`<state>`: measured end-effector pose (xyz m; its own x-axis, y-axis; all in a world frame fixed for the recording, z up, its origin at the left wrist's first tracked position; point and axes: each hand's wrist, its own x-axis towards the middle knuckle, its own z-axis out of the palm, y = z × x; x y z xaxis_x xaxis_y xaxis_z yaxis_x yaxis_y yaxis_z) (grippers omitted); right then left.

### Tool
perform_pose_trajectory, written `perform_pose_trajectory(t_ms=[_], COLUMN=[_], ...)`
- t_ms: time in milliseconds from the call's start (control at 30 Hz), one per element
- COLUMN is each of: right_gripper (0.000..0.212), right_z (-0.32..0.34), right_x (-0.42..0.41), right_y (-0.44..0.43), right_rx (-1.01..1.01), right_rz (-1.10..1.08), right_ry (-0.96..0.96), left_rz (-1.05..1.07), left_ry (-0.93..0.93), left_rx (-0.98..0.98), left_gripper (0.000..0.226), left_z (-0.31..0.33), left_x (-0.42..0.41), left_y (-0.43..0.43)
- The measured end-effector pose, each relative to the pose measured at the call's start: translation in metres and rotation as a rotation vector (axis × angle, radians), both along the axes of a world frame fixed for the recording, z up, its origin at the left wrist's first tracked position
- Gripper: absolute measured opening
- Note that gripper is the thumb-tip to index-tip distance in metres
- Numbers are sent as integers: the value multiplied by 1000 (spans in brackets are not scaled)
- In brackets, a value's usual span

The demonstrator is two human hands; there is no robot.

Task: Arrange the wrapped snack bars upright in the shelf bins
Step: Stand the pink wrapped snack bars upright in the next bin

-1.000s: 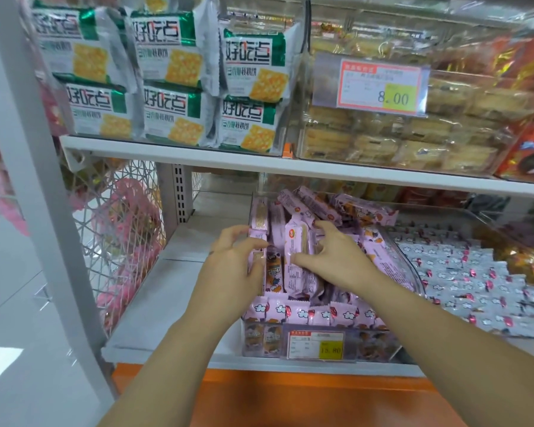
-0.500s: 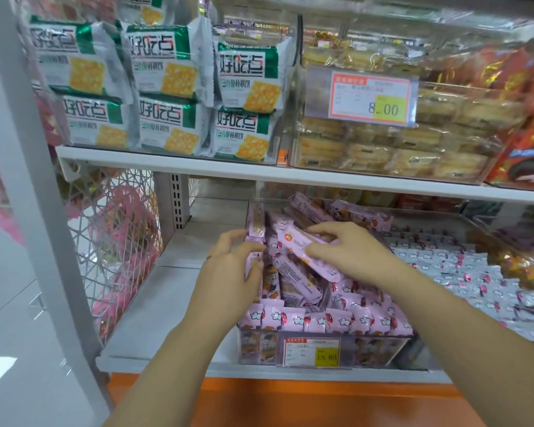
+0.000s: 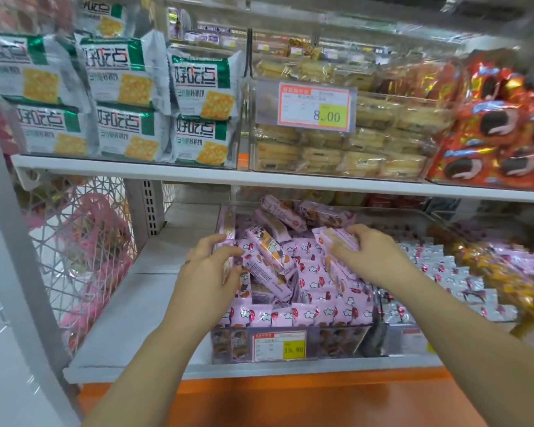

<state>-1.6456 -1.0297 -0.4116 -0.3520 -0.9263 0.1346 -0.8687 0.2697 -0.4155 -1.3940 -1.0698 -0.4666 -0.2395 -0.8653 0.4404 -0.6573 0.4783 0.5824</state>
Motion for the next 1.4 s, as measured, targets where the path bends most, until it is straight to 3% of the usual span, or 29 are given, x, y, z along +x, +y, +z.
perform_pose_trajectory(t_ms=[300,400,533,667,867,967,1100,1167,1233,1333,1400], right_gripper=[63,61,43,44,44,38,7,8,16,23,22], right_z=[6,12,27,21,-18,-28,-19,-16,-18,-20,-17], right_x=[7,12,36,64,83,83,84,89,94,100,99], right_y=[-18,-7,1,-19,-58,-63,-78,-95,-116,-132,-124], right_rx=[-5,-73,-256,37,27,13,-258,-344,-325,-145,-141], right_rz=[-3,-7,243,452,339,327,316,302,275,309,365], right_ry=[81,189,144,119,268,242,124,148,168,221,136], left_rz=[20,19,21,29,29,31,42,46,47,39,29], left_ry=[16,11,2,9,32,57,54,62,70,68,65], left_rx=[-16,-24,-15,-9,-10,14,32,48,42,32,42], left_gripper=[24,24,25,25,25,24,24,25,25,26,26], left_z=[0,0,-3,-3,-4,-4,-6,-6,-5,-4,-5], left_x=[3,4,7,12,18,20,22,22,22,23,24], left_y=[-4,-5,-4,-6,-11,-13,-15,-17,-17,-17,-18])
